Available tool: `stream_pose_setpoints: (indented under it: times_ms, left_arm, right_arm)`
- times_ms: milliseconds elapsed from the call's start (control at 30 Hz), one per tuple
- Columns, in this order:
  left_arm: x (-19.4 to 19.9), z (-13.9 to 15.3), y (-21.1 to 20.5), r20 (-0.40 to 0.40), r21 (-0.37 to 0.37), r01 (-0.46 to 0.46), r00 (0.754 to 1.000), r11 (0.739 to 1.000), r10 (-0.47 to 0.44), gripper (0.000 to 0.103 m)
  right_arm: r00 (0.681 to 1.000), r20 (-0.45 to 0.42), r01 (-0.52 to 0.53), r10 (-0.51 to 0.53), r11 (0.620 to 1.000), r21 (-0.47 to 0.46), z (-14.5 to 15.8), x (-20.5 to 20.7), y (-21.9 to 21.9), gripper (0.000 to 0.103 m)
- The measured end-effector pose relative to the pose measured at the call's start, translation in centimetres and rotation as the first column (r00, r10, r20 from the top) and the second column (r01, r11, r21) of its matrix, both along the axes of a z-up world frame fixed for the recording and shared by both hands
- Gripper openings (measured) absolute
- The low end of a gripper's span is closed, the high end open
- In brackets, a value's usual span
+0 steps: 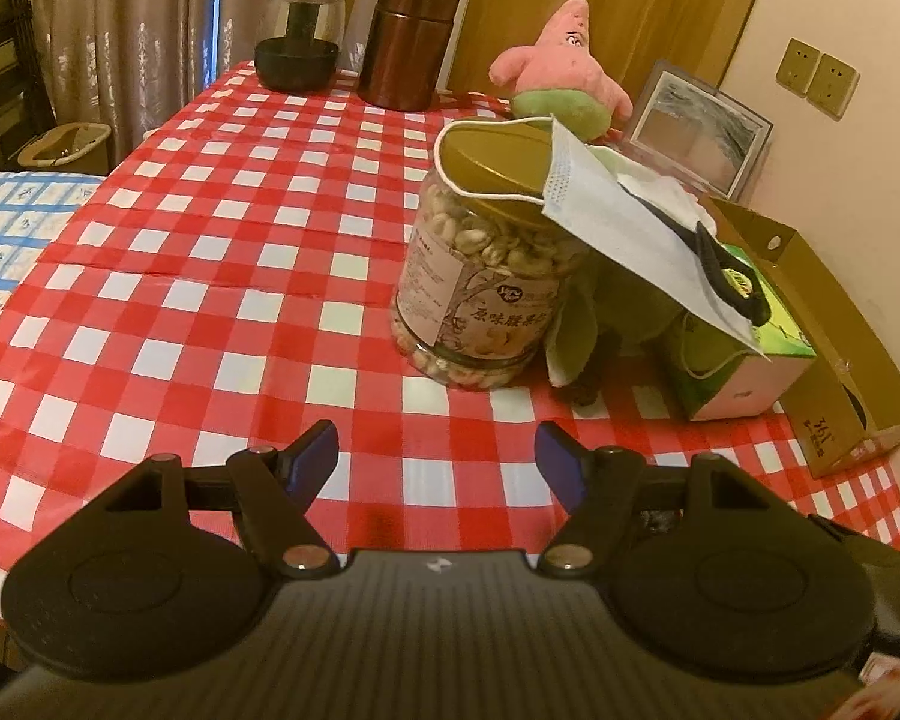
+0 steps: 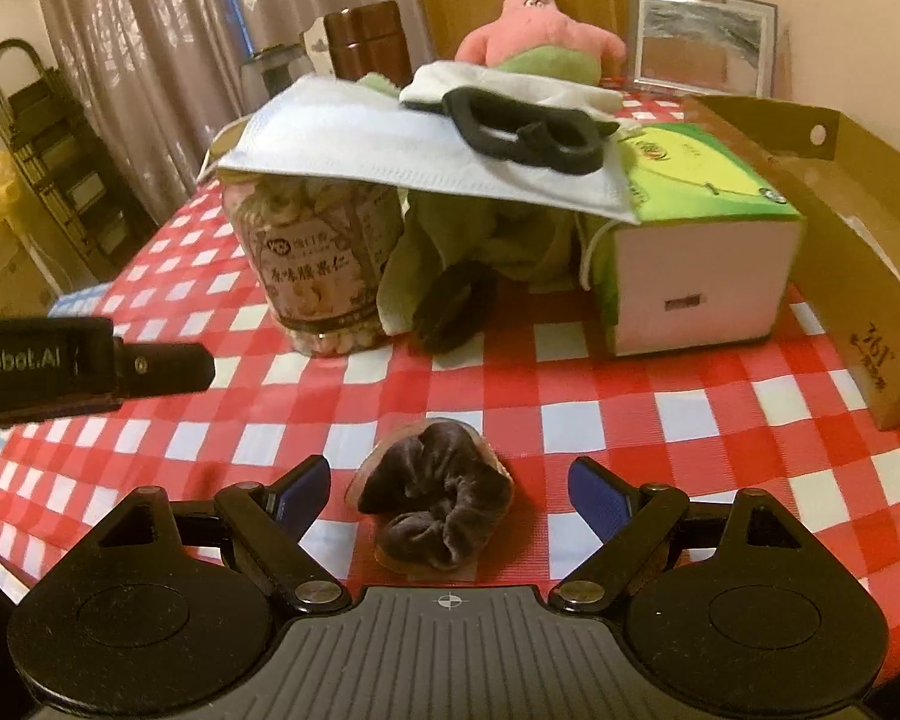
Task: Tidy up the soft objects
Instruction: 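Close the right gripper on the brown fuzzy scrunchie and lift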
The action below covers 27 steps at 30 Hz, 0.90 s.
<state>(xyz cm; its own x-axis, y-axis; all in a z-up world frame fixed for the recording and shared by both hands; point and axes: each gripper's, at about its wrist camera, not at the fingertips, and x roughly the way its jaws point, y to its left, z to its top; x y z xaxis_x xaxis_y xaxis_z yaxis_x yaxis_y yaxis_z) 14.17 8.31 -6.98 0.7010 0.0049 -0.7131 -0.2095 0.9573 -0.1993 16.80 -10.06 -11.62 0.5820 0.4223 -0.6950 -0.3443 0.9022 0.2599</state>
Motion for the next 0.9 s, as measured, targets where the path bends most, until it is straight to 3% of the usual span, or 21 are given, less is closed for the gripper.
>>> stream_pose_setpoints:
  times_ms: [167, 533, 733, 900]
  left_arm:
    - [0.3, -0.5, 0.4, -0.010, -0.010, -0.008, 1.000, 1.000, 0.008, 0.069]
    - [0.3, -0.5, 0.0, -0.016, -0.002, 0.000, 1.000, 1.000, 0.000, 0.069]
    - [0.6, -0.3, -1.6, 0.000, 0.029, 0.059, 0.998, 0.998, -0.059, 0.069]
    - [2.0, -0.3, -3.9, 0.043, 0.059, 0.168, 0.984, 0.984, -0.171, 0.063]
  right_arm:
    - [1.000, -0.008, -0.016, 0.016, 0.999, -0.028, -0.8, -0.1, 0.3, 0.074]
    - [1.000, 0.015, -0.024, 0.025, 0.998, -0.051, -0.3, -0.4, 0.2, 0.028]
    - [0.997, 0.063, 0.045, -0.041, 0.997, -0.069, 1.1, -0.6, -1.9, 0.027]
    - [0.991, 0.085, 0.110, -0.104, 0.991, -0.073, 2.0, -0.1, -4.5, 0.027]
